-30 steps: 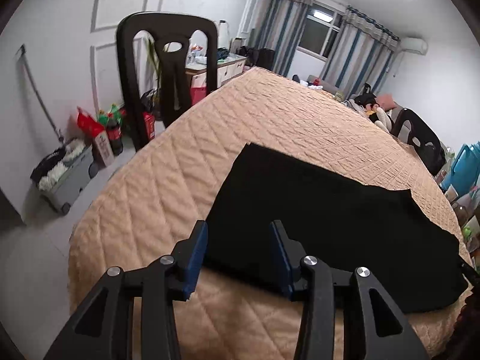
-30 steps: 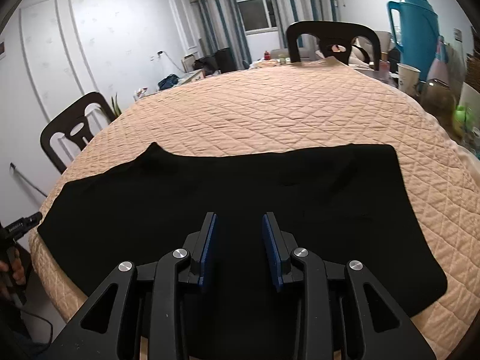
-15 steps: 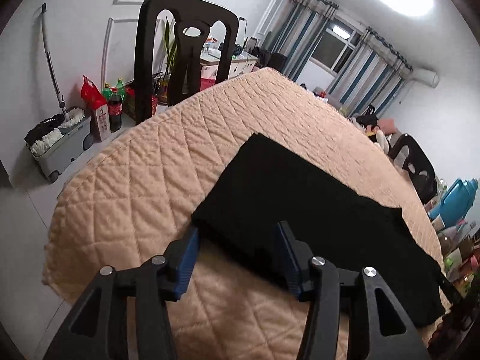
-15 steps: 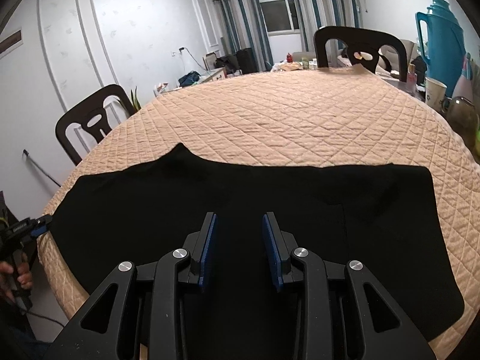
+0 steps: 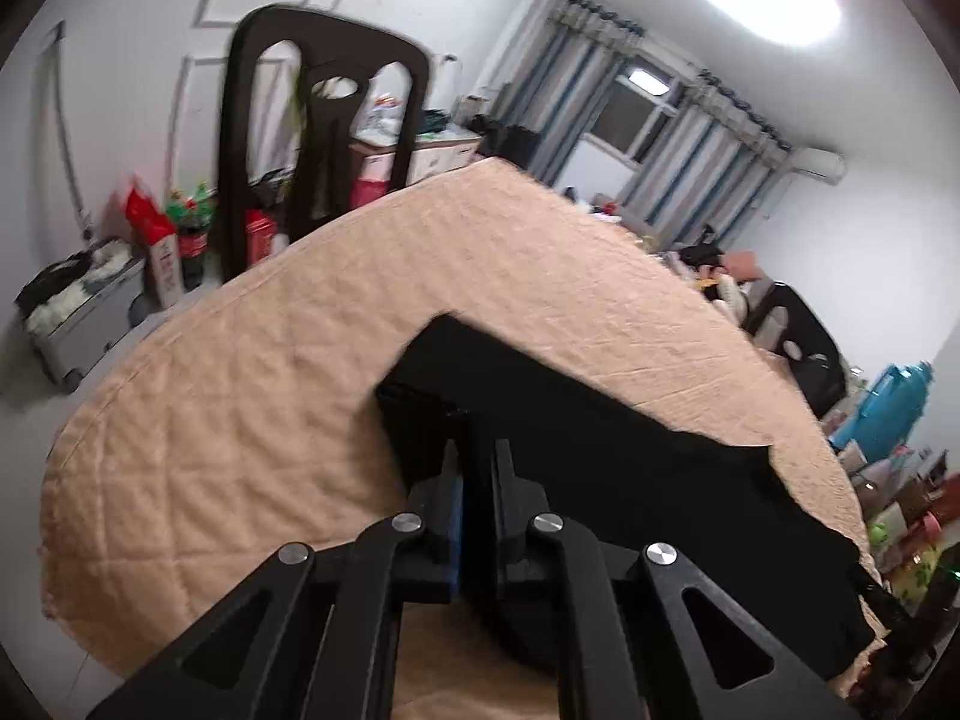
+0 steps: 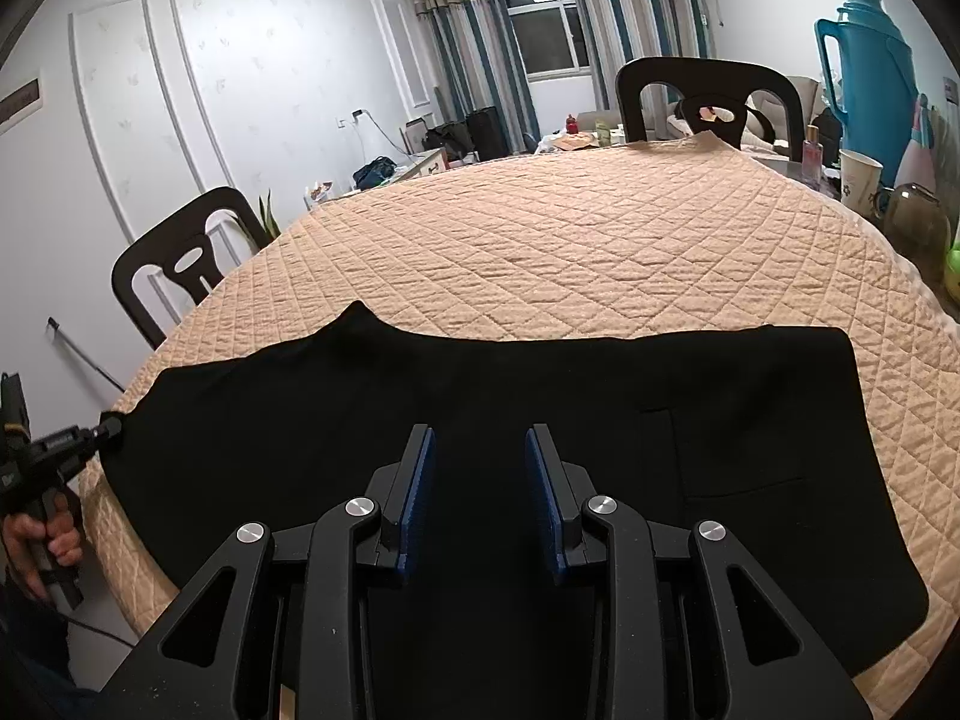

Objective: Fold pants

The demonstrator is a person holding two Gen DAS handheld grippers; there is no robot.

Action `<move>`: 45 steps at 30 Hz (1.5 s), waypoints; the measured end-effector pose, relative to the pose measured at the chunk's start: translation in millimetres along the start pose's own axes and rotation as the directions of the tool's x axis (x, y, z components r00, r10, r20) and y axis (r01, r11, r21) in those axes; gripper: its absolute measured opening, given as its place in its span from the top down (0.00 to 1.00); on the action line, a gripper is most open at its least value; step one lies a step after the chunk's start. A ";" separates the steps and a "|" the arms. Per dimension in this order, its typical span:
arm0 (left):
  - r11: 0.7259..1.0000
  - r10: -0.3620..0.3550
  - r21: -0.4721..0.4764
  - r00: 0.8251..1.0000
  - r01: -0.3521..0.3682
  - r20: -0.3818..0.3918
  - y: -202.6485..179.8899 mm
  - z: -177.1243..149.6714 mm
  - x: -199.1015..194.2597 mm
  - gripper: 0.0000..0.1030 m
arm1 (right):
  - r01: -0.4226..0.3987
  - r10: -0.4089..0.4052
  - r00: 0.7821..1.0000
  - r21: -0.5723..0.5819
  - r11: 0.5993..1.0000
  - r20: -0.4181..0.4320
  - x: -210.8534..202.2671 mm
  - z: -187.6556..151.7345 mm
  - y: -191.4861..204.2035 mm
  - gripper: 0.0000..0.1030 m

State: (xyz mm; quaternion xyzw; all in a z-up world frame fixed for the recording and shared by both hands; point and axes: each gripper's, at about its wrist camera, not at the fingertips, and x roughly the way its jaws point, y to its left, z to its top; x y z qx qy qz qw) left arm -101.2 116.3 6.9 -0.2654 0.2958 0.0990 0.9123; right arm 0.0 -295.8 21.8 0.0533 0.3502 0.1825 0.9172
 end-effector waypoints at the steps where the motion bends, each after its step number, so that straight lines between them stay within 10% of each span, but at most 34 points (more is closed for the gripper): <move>1: 1.000 -0.026 0.018 1.000 0.026 0.003 -8.7 2.9 -0.7 0.92 | -0.004 0.004 1.000 0.005 1.000 0.002 -0.4 -0.2 -0.8 0.69; 8: 0.942 -0.275 0.179 0.959 0.283 -0.066 -104.9 8.5 11.6 0.92 | -0.021 0.020 1.000 0.034 0.999 0.017 -5.7 -1.9 -5.5 0.69; 14: 0.815 -0.446 0.275 0.855 0.510 -0.265 -188.8 -30.1 33.4 0.92 | -0.052 0.049 0.998 0.093 0.994 0.029 -14.7 -5.5 -11.6 0.69; 18: 0.754 -0.449 0.283 0.779 0.593 -0.437 -213.0 -72.5 53.5 0.92 | -0.104 0.104 0.995 0.139 0.985 0.006 -11.5 -10.2 -13.3 0.69; 23: 0.736 -0.450 0.282 0.755 0.616 -0.477 -205.9 -81.5 48.1 0.88 | -0.223 0.233 0.972 0.183 0.958 -0.035 3.3 -13.3 -6.2 0.69; 26: 0.730 -0.490 0.292 0.770 0.619 -0.407 -192.7 -65.4 27.7 0.80 | -0.287 0.303 0.952 0.196 0.938 -0.055 17.5 -9.8 3.4 0.69; 34: 0.871 -0.369 0.260 0.905 0.417 -0.213 -131.7 -14.8 33.1 0.75 | -0.335 0.372 0.907 0.195 0.922 -0.198 66.9 -3.4 35.4 0.69; 45: 0.886 -0.323 0.282 0.927 0.367 -0.191 -123.7 -13.4 52.8 0.75 | -0.337 0.392 0.891 0.247 0.909 -0.227 95.6 15.9 47.2 0.69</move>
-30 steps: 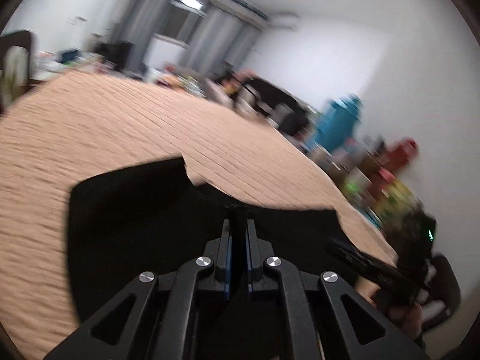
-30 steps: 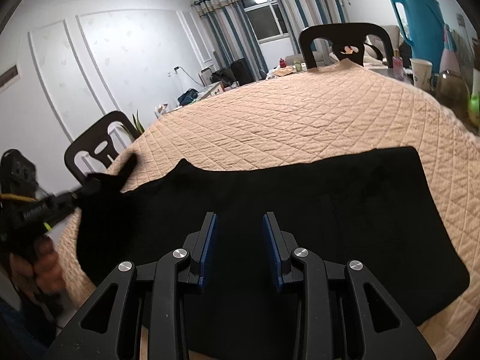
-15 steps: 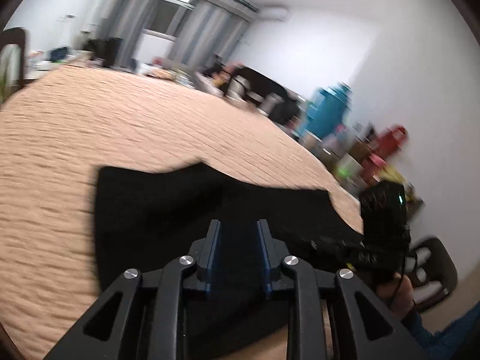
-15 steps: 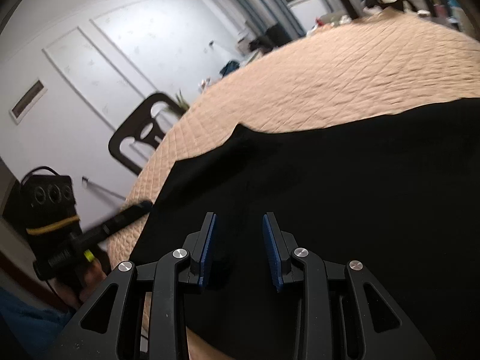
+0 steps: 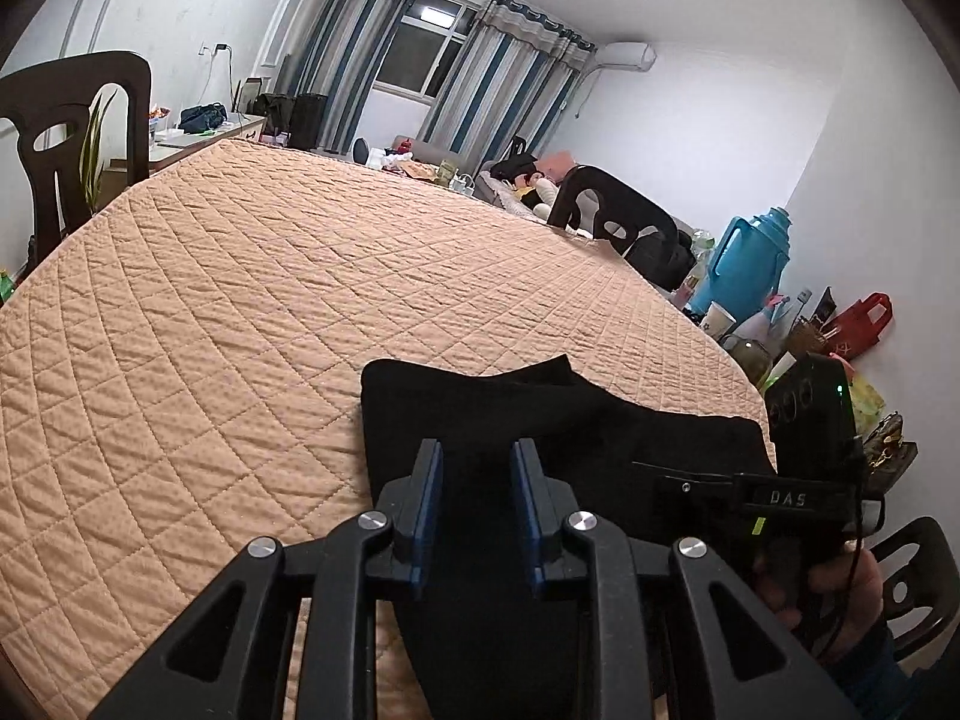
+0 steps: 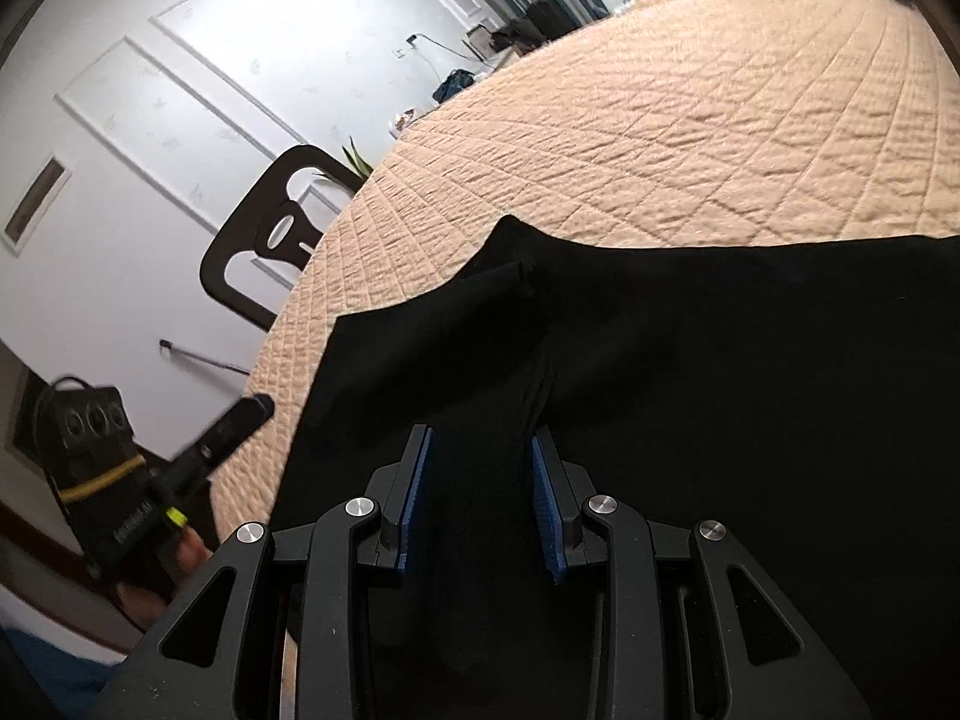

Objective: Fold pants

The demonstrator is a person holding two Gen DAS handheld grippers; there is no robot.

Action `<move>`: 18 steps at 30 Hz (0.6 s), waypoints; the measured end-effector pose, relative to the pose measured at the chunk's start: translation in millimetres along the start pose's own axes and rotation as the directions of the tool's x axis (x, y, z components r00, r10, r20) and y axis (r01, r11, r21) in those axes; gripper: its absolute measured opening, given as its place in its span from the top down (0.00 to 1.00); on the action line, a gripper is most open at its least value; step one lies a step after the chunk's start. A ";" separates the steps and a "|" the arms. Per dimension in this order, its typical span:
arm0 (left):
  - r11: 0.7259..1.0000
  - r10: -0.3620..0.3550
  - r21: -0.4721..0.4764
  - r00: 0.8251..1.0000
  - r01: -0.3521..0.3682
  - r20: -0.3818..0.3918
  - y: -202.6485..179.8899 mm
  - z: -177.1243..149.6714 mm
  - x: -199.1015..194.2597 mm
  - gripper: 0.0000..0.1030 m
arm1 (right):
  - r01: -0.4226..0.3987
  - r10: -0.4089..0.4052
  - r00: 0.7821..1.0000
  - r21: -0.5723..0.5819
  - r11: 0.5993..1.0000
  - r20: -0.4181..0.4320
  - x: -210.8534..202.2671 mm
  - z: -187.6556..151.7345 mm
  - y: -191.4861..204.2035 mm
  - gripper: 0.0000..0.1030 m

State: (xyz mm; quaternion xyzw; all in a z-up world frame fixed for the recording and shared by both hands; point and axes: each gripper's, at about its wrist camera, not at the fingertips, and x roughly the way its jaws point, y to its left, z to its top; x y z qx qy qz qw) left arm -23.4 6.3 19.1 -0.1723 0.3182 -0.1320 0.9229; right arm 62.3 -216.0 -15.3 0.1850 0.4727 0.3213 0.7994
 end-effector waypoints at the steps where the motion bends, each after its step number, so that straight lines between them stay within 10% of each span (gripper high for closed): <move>1: 1.000 0.001 -0.003 1.000 -0.001 -0.003 1.1 0.3 1.4 0.75 | -0.008 0.008 1.000 0.004 1.000 -0.007 0.8 0.5 0.4 0.69; 4: 1.000 0.009 -0.005 1.000 -0.009 -0.004 2.7 -1.6 1.5 0.75 | -0.033 0.034 0.999 0.015 0.999 -0.019 1.5 -1.4 3.1 0.70; 7: 1.000 0.016 -0.004 1.000 -0.016 -0.004 9.9 -0.9 0.1 0.75 | -0.014 0.015 1.000 0.012 1.000 -0.020 2.9 -2.9 4.2 0.97; 18: 0.999 0.005 0.036 0.999 -0.003 -0.053 5.9 3.9 16.6 0.68 | 0.041 -0.047 0.997 0.102 0.994 0.061 -46.9 -20.4 -29.2 0.97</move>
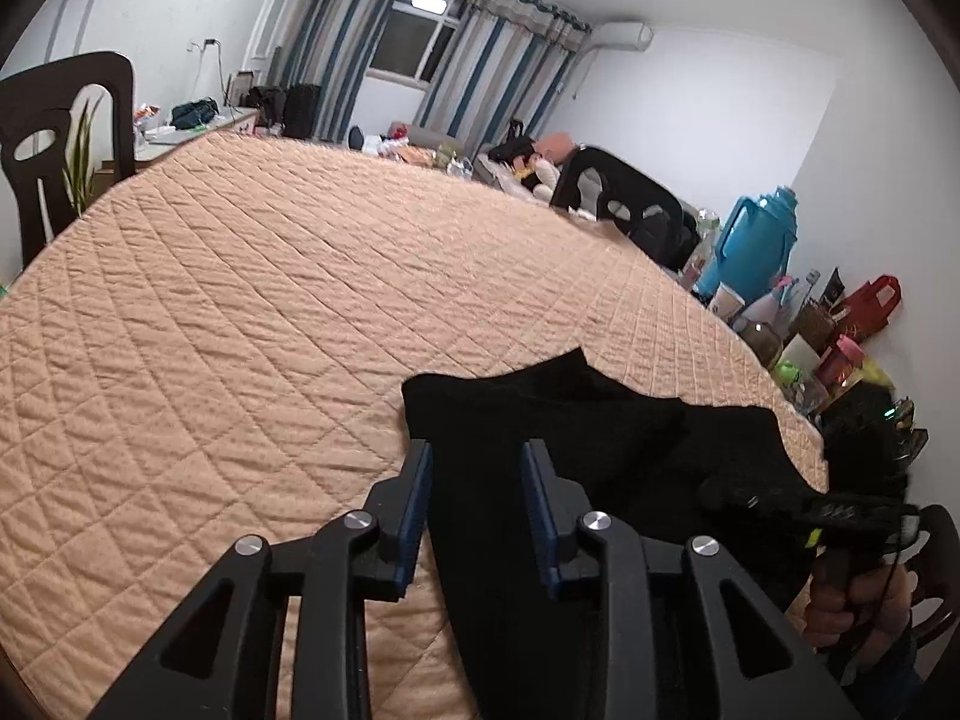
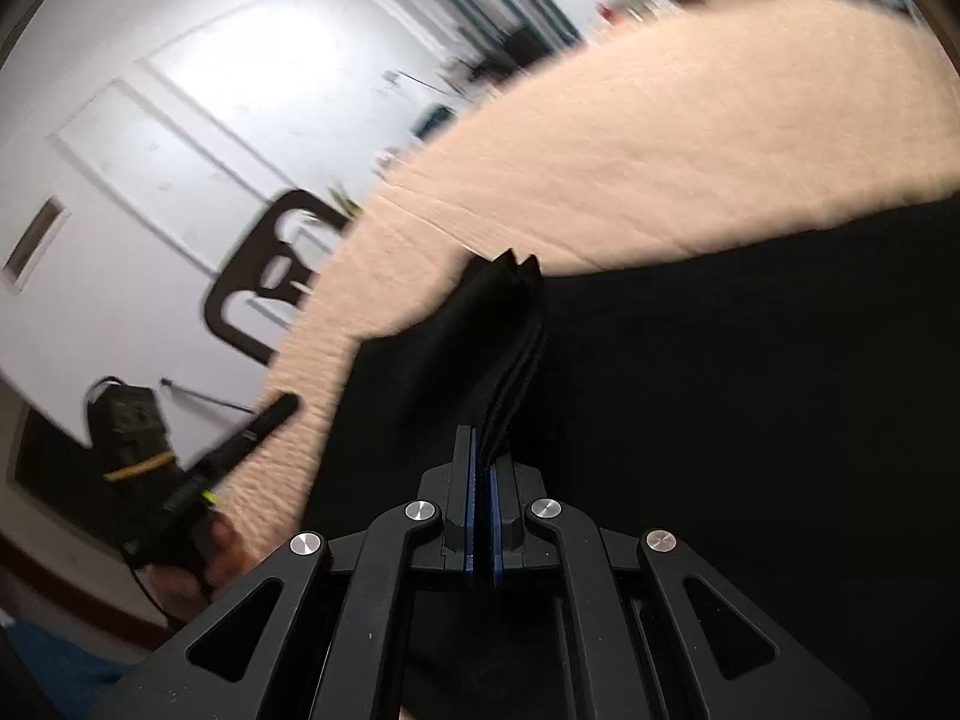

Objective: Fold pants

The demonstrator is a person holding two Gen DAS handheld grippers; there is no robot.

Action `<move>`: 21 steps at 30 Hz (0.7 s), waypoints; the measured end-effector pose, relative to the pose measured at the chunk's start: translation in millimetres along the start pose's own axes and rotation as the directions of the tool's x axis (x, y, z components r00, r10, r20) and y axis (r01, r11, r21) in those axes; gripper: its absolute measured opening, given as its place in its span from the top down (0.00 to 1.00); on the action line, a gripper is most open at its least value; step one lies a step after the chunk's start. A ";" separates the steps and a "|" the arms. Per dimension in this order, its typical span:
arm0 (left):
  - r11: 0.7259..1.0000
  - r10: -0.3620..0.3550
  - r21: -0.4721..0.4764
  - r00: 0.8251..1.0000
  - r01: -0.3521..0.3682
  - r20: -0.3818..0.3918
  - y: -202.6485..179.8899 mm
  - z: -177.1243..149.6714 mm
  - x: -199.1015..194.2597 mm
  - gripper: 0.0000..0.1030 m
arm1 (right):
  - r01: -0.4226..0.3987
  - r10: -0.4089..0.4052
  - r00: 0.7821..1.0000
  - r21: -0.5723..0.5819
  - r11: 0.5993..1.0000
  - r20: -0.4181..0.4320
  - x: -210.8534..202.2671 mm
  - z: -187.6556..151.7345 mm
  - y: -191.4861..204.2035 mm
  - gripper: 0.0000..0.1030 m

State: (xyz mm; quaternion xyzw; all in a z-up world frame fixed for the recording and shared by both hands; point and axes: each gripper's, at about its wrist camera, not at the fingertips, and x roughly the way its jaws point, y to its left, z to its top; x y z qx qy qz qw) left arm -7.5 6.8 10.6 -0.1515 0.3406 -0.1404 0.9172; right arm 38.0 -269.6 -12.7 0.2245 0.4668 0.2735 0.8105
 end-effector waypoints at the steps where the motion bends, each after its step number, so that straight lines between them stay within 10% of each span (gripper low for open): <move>1: 1.000 -0.001 0.003 1.000 0.001 -0.012 -1.4 0.5 4.2 0.68 | -0.006 0.006 1.000 0.028 1.000 -0.012 3.2 -2.5 -7.1 0.97; 21: 0.994 0.034 0.107 0.995 -0.025 -0.089 -14.3 19.9 37.4 0.66 | 0.098 -0.083 0.988 -0.120 0.988 0.127 -19.8 24.2 31.8 0.91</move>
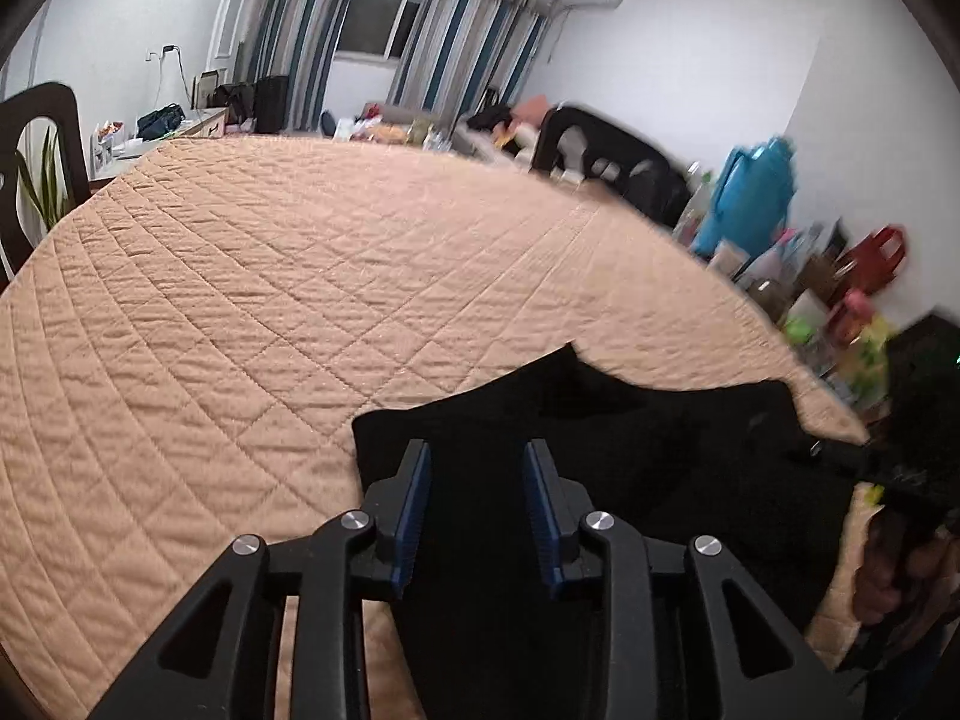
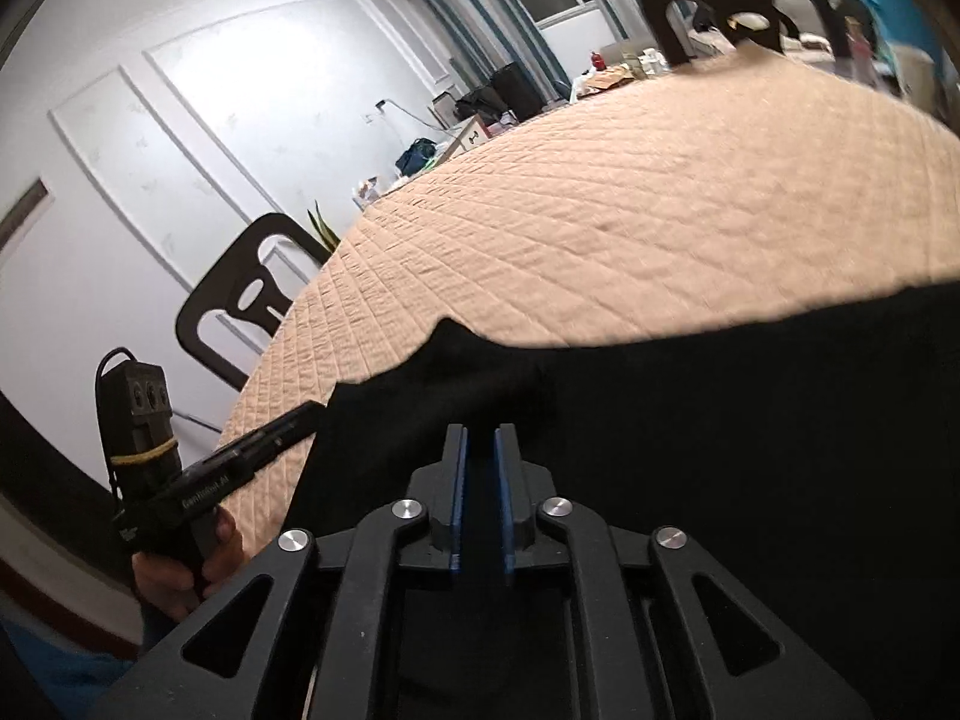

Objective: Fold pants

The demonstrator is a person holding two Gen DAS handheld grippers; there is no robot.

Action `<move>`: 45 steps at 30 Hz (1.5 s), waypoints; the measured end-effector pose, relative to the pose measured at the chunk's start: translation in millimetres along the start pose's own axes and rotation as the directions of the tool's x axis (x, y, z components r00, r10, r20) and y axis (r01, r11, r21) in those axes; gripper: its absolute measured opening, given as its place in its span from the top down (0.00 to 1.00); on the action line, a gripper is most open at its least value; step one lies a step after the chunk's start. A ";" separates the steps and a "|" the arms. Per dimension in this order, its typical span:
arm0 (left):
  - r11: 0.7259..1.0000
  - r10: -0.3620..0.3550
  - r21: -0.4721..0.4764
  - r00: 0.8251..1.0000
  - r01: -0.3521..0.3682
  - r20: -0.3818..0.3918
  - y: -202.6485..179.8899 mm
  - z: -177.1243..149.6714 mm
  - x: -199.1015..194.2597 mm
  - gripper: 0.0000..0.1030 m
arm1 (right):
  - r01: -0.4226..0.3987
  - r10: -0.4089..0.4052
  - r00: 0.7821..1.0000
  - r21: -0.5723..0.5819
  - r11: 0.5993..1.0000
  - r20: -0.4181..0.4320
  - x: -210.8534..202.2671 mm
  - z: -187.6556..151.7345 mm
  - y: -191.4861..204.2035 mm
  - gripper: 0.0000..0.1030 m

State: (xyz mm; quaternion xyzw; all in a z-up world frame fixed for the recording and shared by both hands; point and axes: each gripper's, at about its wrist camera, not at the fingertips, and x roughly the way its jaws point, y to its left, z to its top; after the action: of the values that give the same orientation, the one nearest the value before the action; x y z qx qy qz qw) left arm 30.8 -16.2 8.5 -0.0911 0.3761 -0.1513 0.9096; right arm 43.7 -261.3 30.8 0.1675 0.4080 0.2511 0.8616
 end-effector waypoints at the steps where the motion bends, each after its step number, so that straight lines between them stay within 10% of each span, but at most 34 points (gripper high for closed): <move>1: 1.000 0.012 0.006 1.000 -0.012 -0.018 0.3 1.5 6.1 0.66 | 0.001 -0.001 1.000 -0.021 1.000 -0.012 8.3 6.1 5.8 0.91; 7: 0.999 0.029 0.035 0.999 -0.028 -0.037 -1.2 2.6 13.0 0.66 | 0.102 -0.101 0.984 0.004 0.995 -0.146 62.9 19.0 -8.3 0.94; 25: 0.994 -0.011 0.106 1.000 0.013 -0.023 -20.4 -68.0 -49.4 0.66 | 0.173 -0.192 0.981 -0.352 0.920 -0.019 -15.0 -83.2 17.7 0.82; 45: 0.995 0.004 0.096 0.999 -0.009 0.051 -17.4 -64.7 -68.9 0.65 | 0.200 -0.178 0.979 -0.333 0.921 0.097 -44.9 -84.9 20.6 0.81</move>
State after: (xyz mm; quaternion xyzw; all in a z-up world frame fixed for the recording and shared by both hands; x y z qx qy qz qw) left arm -65.0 -12.2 13.3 -0.0497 0.3453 -0.1641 0.9227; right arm -53.5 -262.9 16.9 -0.0165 0.3443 0.2283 0.9106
